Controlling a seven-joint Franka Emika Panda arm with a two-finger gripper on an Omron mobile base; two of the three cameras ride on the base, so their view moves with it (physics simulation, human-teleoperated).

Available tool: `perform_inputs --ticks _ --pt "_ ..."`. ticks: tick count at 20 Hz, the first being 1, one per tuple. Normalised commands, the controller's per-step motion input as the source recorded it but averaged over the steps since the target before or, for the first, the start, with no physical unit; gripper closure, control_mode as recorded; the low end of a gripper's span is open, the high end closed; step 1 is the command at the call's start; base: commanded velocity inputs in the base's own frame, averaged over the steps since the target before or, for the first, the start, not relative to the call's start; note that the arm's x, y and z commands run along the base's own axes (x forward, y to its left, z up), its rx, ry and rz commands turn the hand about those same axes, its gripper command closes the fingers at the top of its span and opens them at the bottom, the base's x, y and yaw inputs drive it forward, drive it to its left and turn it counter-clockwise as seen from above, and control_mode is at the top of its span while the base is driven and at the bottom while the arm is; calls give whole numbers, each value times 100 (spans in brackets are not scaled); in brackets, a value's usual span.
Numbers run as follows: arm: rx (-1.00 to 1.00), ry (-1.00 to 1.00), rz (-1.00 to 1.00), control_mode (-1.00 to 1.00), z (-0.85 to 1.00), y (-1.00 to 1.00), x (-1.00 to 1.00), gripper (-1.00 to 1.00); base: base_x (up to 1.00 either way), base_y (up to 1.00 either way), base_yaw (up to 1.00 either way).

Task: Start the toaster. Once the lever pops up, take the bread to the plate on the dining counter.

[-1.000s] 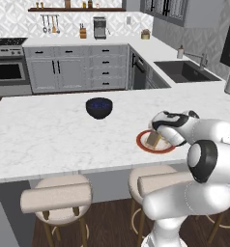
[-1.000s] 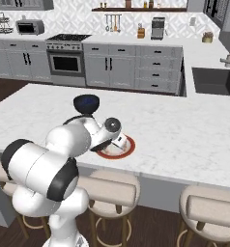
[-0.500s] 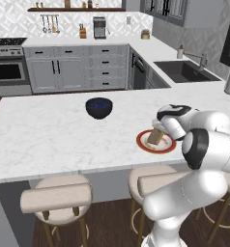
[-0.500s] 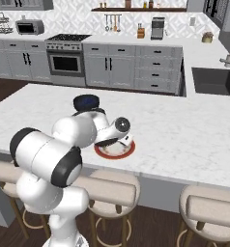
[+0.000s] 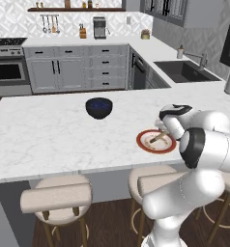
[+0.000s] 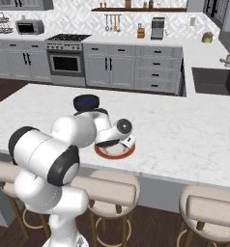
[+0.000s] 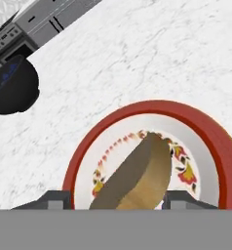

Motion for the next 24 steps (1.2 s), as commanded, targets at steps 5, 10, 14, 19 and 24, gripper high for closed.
perform_inputs --ticks 5,10,14,19,24 --pt "0 0 -10 -100 0 -26 -5 -100 0 0 0" --pt "0 0 -12 -100 15 -32 -27 -100 0 0 0" --pt "-2 1 -16 -100 45 -8 -23 -100 0 0 0" --pt "-6 0 -7 -100 60 8 -24 -100 0 0 0" --pt "-12 1 -1 -100 56 45 -6 -100 0 0 0"
